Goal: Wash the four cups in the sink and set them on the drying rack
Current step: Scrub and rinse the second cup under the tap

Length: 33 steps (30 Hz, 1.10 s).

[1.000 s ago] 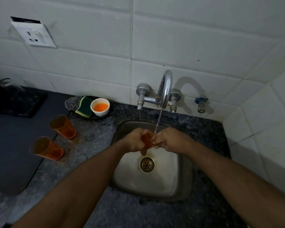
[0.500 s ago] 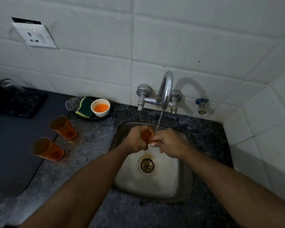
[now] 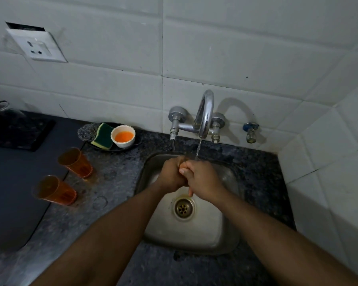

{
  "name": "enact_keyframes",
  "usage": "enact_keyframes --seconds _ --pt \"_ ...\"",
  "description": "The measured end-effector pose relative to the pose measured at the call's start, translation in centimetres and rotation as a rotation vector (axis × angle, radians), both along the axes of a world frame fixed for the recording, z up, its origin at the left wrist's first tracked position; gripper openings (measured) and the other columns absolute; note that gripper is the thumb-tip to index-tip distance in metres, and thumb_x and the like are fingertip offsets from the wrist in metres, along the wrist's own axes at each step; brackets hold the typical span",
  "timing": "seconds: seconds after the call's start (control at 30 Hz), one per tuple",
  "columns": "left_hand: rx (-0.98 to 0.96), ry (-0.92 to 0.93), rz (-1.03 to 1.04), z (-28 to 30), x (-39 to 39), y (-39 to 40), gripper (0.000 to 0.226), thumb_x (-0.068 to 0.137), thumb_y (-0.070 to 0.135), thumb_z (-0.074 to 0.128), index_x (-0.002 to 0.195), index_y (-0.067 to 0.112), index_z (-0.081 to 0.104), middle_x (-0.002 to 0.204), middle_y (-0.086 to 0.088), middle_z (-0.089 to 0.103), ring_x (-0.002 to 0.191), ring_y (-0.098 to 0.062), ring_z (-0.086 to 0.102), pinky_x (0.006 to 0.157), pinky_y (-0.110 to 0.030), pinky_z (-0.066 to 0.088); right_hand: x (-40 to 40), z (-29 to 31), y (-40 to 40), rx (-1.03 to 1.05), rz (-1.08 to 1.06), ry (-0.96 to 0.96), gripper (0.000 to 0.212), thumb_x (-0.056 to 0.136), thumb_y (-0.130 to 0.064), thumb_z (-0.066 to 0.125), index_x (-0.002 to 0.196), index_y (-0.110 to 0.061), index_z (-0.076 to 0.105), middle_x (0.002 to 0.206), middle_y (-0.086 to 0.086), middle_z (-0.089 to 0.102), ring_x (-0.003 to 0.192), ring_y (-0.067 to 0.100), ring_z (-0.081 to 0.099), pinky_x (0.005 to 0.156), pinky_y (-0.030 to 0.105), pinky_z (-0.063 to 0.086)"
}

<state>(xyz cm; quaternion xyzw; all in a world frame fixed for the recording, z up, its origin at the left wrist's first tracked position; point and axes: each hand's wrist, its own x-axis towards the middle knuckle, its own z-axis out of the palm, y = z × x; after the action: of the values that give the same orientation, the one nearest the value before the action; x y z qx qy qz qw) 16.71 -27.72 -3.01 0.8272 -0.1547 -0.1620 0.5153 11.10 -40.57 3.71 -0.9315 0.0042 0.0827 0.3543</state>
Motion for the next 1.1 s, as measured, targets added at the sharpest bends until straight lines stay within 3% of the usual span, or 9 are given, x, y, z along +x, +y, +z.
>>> enact_keyframes --seconds 0.13,0.23,0.3,0.37,0.47,0.6,0.8,0.97,1.1 --pt "0.182 0.269 -0.378 0.4 1.8 1.8 0.058 0.065 0.000 0.092 0.110 0.030 0.069 0.110 0.003 0.074 0.109 -0.012 0.069 0.097 -0.035 0.057 -0.5 0.0 -3.6 -0.374 0.443 -0.003 0.030 0.104 -0.053 0.055 0.106 -0.029 0.072 0.096 -0.009 0.067 0.080 0.008 0.056 0.073 0.031 0.045" --pt "0.159 0.411 -0.441 0.2 2.0 1.9 0.066 0.056 0.010 0.095 0.114 0.028 0.070 0.116 0.000 0.074 0.113 -0.021 0.069 0.102 -0.049 0.057 0.8 0.4 -6.1 -0.483 0.448 0.032 0.048 0.083 -0.079 0.061 0.112 -0.043 0.073 0.111 -0.009 0.057 0.095 0.010 0.056 0.079 0.031 0.051" --pt "0.061 0.428 -0.353 0.4 1.4 1.4 0.062 0.061 0.001 0.093 0.115 0.022 0.071 0.114 -0.003 0.074 0.111 -0.022 0.070 0.100 -0.048 0.058 1.4 0.3 -7.0 -0.258 0.301 -0.035 0.051 0.068 -0.078 0.075 0.104 -0.042 0.077 0.116 -0.012 0.063 0.101 0.008 0.061 0.086 0.037 0.057" --pt "-0.053 0.437 -0.235 0.5 0.8 1.0 0.057 0.066 -0.008 0.089 0.114 0.015 0.071 0.110 -0.005 0.074 0.107 -0.022 0.071 0.095 -0.047 0.061 1.2 -0.2 -7.1 0.022 0.095 -0.144 0.045 0.062 -0.055 0.093 0.099 -0.035 0.077 0.111 -0.015 0.072 0.102 0.005 0.068 0.089 0.041 0.061" --pt "-0.170 0.468 -0.129 -0.1 -0.1 0.8 0.054 0.064 -0.013 0.089 0.112 0.008 0.073 0.104 -0.008 0.076 0.102 -0.025 0.073 0.092 -0.052 0.062 -0.2 -1.2 -5.6 0.343 -0.189 -0.095 0.067 0.060 -0.025 0.102 0.117 -0.028 0.067 0.112 -0.007 0.074 0.103 0.008 0.073 0.087 0.035 0.064" --pt "-0.214 0.501 -0.190 -0.5 -1.2 0.7 0.055 0.064 -0.010 0.084 0.116 0.002 0.072 0.110 -0.018 0.076 0.108 -0.034 0.073 0.097 -0.055 0.060 -1.8 -4.0 -3.0 0.409 -0.270 0.053 0.074 0.070 -0.024 0.097 0.130 -0.043 0.059 0.121 -0.016 0.068 0.112 0.007 0.067 0.095 0.037 0.060" --pt "-0.426 0.733 -0.198 -1.5 -1.4 2.2 0.086 0.064 0.004 0.066 0.148 0.015 0.052 0.142 -0.022 0.061 0.132 -0.042 0.058 0.110 -0.060 0.049 -2.5 -4.7 -3.2 0.660 -0.362 0.190 0.055 0.078 -0.006 0.088 0.122 -0.030 0.067 0.115 -0.005 0.074 0.113 0.017 0.068 0.093 0.038 0.057" --pt "-0.480 0.733 0.024 0.2 -1.1 1.0 0.052 0.090 0.034 0.059 0.139 0.016 0.064 0.135 -0.015 0.068 0.127 -0.036 0.062 0.110 -0.055 0.047 -1.6 -4.2 -1.5 0.952 -0.488 0.424 0.034 0.095 -0.015 0.062 0.128 -0.013 0.067 0.120 0.020 0.072 0.106 0.033 0.069 0.090 0.047 0.057" --pt "-0.325 0.702 0.210 0.9 -1.1 -0.4 0.036 0.108 0.041 0.049 0.106 0.011 0.070 0.095 -0.010 0.070 0.084 -0.023 0.066 0.080 -0.039 0.052 -0.9 -3.3 0.3 1.112 -0.713 0.526 0.034 0.100 -0.034 0.058 0.120 -0.009 0.068 0.106 0.018 0.071 0.092 0.031 0.066 0.071 0.039 0.056"
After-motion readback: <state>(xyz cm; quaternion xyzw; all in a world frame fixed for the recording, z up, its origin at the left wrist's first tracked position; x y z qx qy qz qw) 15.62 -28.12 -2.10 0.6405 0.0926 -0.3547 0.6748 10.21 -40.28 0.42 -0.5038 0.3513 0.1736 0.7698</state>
